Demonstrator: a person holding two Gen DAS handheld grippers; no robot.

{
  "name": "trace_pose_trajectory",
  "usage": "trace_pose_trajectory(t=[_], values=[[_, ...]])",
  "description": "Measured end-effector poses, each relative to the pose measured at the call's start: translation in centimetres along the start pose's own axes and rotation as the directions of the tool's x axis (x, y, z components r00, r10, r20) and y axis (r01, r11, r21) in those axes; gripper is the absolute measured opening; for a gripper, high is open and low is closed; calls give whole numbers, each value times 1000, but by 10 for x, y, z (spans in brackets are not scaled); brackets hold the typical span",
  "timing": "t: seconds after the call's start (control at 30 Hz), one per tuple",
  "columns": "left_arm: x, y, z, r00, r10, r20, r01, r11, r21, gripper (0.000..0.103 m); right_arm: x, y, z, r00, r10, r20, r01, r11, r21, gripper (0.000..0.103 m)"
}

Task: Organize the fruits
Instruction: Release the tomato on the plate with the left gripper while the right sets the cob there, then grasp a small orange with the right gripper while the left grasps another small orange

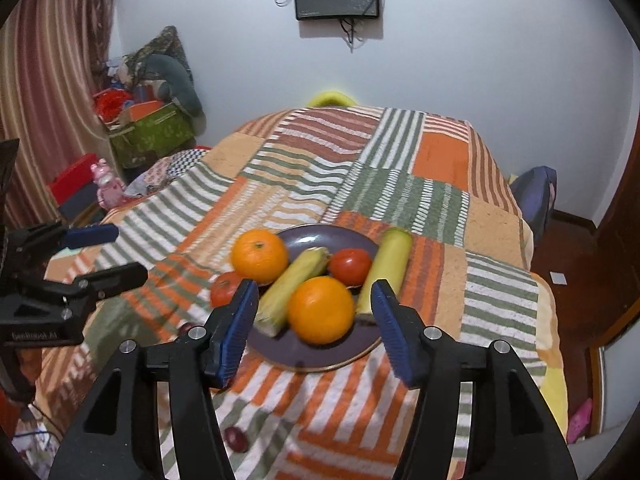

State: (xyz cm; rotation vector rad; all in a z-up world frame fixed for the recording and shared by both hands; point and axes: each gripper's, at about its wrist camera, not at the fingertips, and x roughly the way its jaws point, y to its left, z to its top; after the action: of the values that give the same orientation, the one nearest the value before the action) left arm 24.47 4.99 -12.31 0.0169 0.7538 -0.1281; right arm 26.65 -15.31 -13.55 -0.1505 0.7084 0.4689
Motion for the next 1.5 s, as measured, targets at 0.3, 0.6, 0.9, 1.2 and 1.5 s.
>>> trace_pose_trajectory(t=[0.3, 0.6, 0.9, 1.2, 1.5], values=[[-28, 16, -29, 1000, 20, -5, -20, 1000, -21, 80, 0, 28, -22, 999, 36, -39, -36, 999, -21, 63], [-17, 34, -59, 997, 16, -77, -21, 998, -60, 80, 24, 49, -46, 989, 65, -131, -70, 997, -35, 63], [5, 38, -78, 989, -12, -147, 2, 997, -73, 80, 61, 62, -60, 966, 117, -231, -128, 991, -33, 60], [27, 30, -79, 982, -53, -180, 42, 997, -62, 75, 87, 68, -67, 942, 157, -298, -173, 985, -27, 35], [46, 16, -77, 974, -93, -209, 84, 995, -51, 67, 69, 48, -66, 956, 151, -250, -154, 988, 8, 34]])
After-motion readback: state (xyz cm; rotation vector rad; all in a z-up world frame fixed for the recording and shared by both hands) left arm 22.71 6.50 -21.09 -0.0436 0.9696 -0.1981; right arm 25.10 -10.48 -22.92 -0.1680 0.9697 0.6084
